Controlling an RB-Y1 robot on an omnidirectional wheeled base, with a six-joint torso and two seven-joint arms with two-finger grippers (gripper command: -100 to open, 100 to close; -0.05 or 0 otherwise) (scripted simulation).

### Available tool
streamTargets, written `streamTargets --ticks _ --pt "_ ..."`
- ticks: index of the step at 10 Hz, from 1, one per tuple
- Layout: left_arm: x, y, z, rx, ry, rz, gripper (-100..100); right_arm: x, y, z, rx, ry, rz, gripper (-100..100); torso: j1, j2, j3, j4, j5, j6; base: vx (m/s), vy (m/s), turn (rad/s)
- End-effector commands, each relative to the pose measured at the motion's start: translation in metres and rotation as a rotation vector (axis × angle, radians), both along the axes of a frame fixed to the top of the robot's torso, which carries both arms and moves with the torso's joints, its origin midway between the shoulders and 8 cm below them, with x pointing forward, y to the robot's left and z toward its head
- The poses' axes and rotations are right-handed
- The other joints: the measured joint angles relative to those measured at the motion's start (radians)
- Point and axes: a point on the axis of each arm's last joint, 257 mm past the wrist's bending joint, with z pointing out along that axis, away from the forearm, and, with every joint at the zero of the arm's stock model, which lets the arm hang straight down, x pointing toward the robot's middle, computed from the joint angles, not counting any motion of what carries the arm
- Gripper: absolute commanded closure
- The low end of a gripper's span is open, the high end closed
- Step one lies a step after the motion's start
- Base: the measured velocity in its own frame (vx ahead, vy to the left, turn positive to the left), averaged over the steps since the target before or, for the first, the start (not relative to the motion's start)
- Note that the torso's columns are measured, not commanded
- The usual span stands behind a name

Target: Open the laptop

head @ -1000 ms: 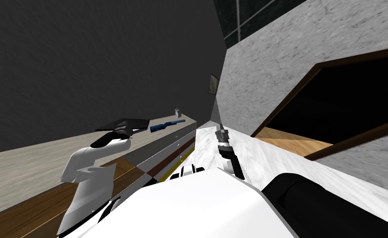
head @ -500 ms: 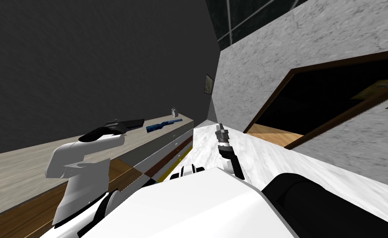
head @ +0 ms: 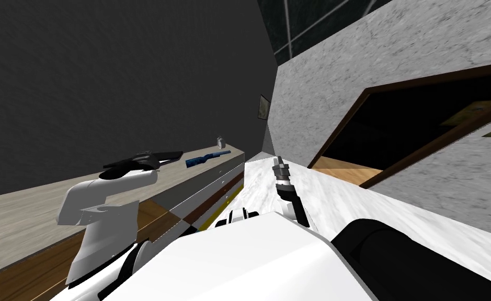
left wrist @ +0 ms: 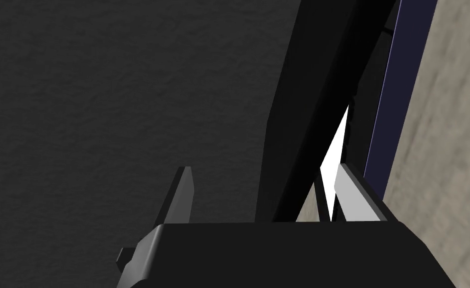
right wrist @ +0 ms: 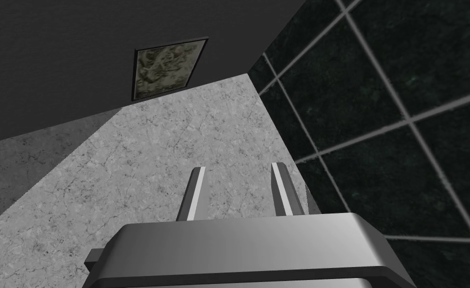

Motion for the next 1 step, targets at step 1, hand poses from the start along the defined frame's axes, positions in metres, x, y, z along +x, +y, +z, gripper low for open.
streamTargets --ticks 1 --pt "0.0 0.0 0.0 0.0 0.0 0.0 0 0.0 0.0 0.0 0.0 0.0 0.0 0 0.0 0.0 0.0 0.0 0.0 0.0 0.0 0.0 0.0"
